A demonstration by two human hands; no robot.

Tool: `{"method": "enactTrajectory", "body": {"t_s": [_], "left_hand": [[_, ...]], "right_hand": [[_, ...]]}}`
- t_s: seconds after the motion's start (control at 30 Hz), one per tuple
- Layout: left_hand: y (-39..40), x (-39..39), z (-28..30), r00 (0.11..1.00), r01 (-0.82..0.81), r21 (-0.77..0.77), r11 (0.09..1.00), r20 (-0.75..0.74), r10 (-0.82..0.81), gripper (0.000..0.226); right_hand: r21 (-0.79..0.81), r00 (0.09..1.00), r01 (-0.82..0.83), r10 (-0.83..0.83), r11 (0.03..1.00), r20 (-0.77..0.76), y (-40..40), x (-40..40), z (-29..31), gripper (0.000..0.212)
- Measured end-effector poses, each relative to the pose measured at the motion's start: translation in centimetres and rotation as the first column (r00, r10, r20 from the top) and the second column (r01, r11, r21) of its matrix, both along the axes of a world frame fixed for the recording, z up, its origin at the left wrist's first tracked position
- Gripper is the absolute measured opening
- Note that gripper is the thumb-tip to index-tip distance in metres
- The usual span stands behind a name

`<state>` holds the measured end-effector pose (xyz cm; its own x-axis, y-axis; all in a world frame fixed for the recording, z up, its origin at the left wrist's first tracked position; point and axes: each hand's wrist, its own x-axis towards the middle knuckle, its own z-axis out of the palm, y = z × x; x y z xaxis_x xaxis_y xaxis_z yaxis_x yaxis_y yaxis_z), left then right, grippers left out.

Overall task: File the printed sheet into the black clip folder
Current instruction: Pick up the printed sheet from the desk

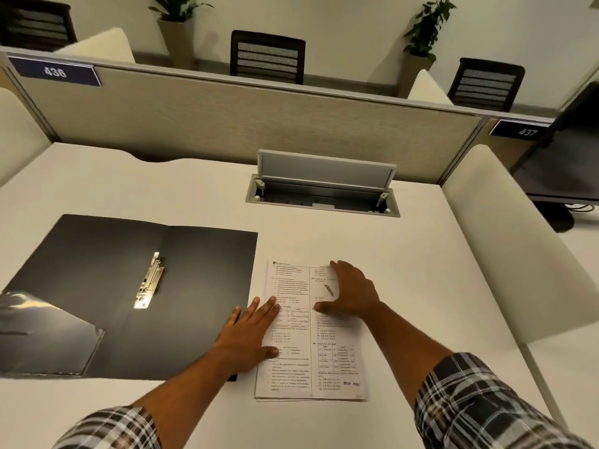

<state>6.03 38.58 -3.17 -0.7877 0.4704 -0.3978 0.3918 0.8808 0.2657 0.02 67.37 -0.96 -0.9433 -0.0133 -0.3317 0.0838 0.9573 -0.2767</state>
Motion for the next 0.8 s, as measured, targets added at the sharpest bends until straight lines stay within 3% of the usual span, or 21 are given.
{"method": "enactTrajectory", "body": {"t_s": [0.3,0.4,0.43,0.5,0.57,0.63,0.7,0.8], "left_hand": [[0.8,0.2,0.7,0.999,-0.036,-0.046,0.998,0.025,0.037,0.098],[0.8,0.2,0.8,0.999,-0.044,-0.04,0.998,0.026,0.045,0.098],[0.7,0.2,0.8,0.998,-0.046,-0.034,0.998,0.029,0.047,0.098],[0.8,0.2,0.9,0.998,-0.049,-0.024,0.999,0.037,0.05,0.098],[0.8,0.3,1.1,0.998,-0.05,-0.01,0.999,0.043,0.05,0.098],[0.7,0.4,1.1,0.998,-0.05,0.003,0.999,0.043,0.049,0.097],[0.6,0.4,1.1,0.998,-0.046,0.009,0.999,0.045,0.046,0.097],[0.7,0.4,1.4,0.999,-0.037,0.018,0.999,0.039,0.036,0.098]], "right_hand": [[0.003,0.998,-0.041,0.041,0.999,0.057,0.0,-1.1,1.7,0.127],[-0.19,0.999,0.009,-0.001,0.982,0.04,-0.4,-0.1,1.8,0.122],[-0.342,0.997,0.075,-0.063,0.937,0.046,-0.6,0.6,1.7,0.119],[-0.637,0.962,0.258,-0.257,0.726,0.096,-1.3,2.4,1.7,0.116],[-0.75,0.875,0.407,-0.458,0.522,0.157,-1.7,4.1,1.3,0.121],[-0.776,0.791,0.5,-0.567,0.385,0.228,-1.7,5.3,0.7,0.12],[-0.764,0.76,0.556,-0.573,0.327,0.308,-1.5,6.1,0.4,0.096],[-0.738,0.79,0.563,-0.506,0.371,0.347,-1.7,7.2,0.6,0.039]]}}
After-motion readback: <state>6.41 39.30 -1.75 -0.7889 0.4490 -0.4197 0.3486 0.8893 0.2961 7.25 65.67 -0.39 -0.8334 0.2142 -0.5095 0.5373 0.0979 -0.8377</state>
